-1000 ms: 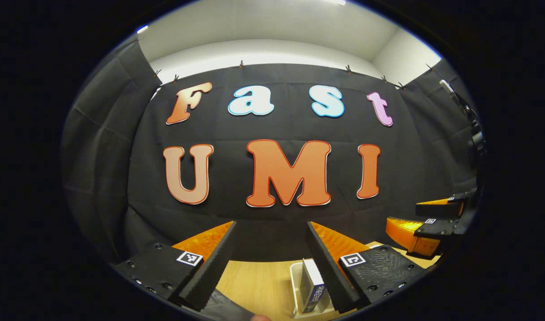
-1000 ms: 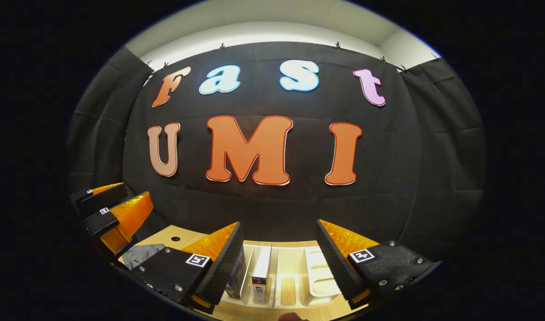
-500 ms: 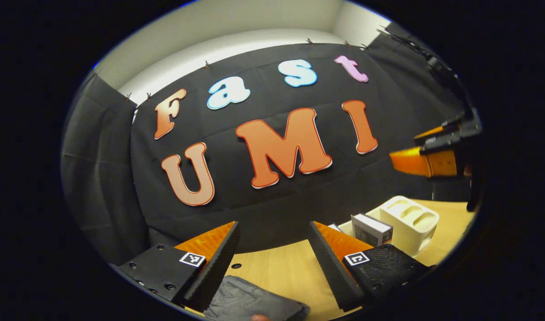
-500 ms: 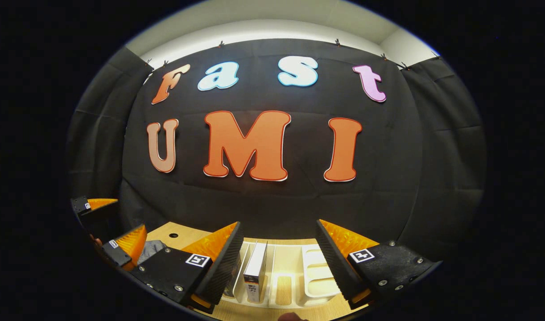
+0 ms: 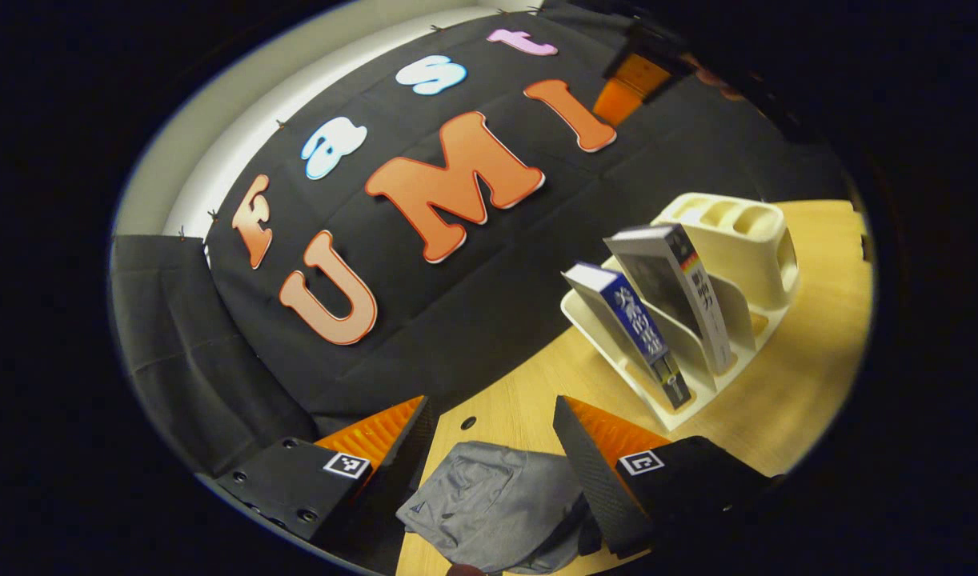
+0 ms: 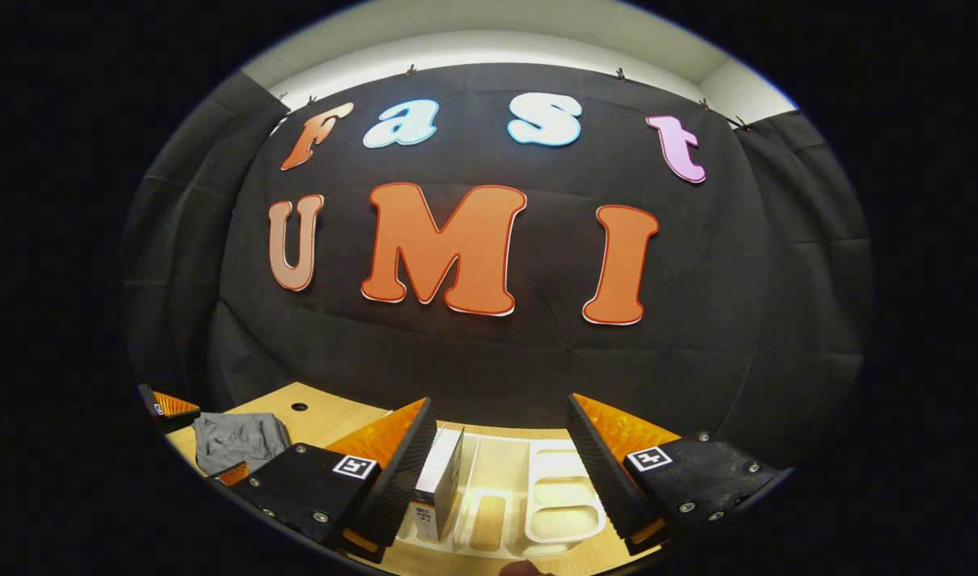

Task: Open the schoolbag, grab two books from the bookshelf and put them into the schoolbag.

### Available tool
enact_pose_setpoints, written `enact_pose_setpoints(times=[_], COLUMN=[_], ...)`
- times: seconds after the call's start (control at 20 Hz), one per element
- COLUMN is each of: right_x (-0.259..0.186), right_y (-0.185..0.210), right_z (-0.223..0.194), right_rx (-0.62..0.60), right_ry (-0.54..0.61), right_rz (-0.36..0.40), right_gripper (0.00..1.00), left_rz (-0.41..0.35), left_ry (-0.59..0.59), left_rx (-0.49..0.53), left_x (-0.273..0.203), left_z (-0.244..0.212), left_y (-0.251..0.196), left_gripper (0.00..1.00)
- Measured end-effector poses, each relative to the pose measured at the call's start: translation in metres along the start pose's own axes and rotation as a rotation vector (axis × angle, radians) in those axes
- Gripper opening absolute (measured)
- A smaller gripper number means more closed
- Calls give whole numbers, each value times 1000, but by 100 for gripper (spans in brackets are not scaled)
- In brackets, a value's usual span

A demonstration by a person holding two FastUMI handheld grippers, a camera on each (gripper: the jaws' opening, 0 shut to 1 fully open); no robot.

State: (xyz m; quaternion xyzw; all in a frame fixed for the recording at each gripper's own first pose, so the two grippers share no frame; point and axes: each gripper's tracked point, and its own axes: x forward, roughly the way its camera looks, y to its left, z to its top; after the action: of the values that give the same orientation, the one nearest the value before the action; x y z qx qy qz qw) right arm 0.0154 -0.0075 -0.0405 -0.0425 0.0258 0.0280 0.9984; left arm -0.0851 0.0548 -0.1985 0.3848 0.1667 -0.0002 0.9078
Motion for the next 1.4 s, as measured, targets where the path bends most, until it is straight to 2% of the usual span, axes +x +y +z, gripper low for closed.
enact_pose_setpoints(times=[0.3, 0.5, 0.7, 1.15, 1.35, 1.4], right_x=[7, 7, 5, 3, -1, -1], right_y=[-1, -3, -8, -20, -24, -24], right_z=[-11, -9, -12, -13, -13, -13], right_rx=[-27, -29, -30, -24, -36, -40], right_ry=[10, -1, 1, 6, 11, 10], right_rz=[29, 28, 20, 14, 17, 20], right_gripper=[97, 97, 97, 97, 97, 97], left_rz=[-17, -45, -53, -13, -19, -24], left_ry=[111, 188, 258, 353, 399, 408], left_rx=[215, 293, 358, 377, 357, 340], left_x=[11, 10, -14, 4, 23, 27], left_z=[-64, -109, -150, -170, -183, -185], left_y=[-20, -30, -55, -37, -34, -33], left_gripper=[97, 96, 96, 95, 82, 76])
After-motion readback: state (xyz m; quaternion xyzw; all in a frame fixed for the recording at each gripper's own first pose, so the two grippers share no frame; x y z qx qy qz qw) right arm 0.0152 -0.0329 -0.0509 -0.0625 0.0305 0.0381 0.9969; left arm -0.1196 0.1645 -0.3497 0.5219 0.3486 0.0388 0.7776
